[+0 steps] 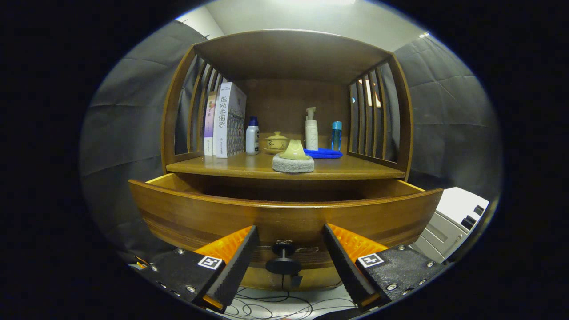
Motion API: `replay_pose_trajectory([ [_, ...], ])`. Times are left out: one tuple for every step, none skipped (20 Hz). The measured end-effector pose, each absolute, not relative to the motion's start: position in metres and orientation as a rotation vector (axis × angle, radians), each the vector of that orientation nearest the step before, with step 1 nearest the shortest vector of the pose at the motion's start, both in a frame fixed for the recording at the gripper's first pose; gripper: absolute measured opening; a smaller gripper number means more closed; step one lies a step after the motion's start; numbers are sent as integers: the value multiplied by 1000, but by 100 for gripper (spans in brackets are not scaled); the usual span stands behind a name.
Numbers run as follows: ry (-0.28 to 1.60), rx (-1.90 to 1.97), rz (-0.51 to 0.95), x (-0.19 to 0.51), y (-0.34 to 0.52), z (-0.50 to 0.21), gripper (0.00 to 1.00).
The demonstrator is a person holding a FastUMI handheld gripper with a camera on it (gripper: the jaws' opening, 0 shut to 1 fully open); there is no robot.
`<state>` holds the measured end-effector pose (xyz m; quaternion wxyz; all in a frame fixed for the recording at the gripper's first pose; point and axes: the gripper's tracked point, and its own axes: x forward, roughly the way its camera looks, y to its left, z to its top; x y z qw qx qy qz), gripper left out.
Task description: Pull open the drawer, take out the items inside it, and place them on the countertop above the cabinet.
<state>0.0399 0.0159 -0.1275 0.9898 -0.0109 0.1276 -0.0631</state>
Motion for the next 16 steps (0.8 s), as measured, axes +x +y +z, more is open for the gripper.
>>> replay_pose_trajectory([
  [251, -27, -128, 44, 15, -127, 94],
  [252, -25, -127, 48, 15, -128, 94],
  [249, -19, -124, 54, 15, -128, 94],
  [250, -17, -123, 59, 14, -128, 94],
  [250, -18, -122, 64, 13, -128, 94],
  [252, -22, -120, 69, 12, -129, 94],
  [252, -21, -118, 76, 11, -129, 94],
  [252, -20, -116, 83, 10, -130, 94],
  [253, -19, -114, 89, 9, -130, 94],
  [254, -19, -111, 96, 7, -131, 94],
  [256, -20, -108, 104, 5, -131, 94],
  [255, -21, -105, 109, 5, -131, 94],
  [256, -22, -102, 115, 4, -131, 94],
  [254, -22, -101, 121, 2, -132, 94],
  [254, -23, -99, 126, 2, -132, 94],
  [253, -23, -96, 130, 1, -132, 94],
])
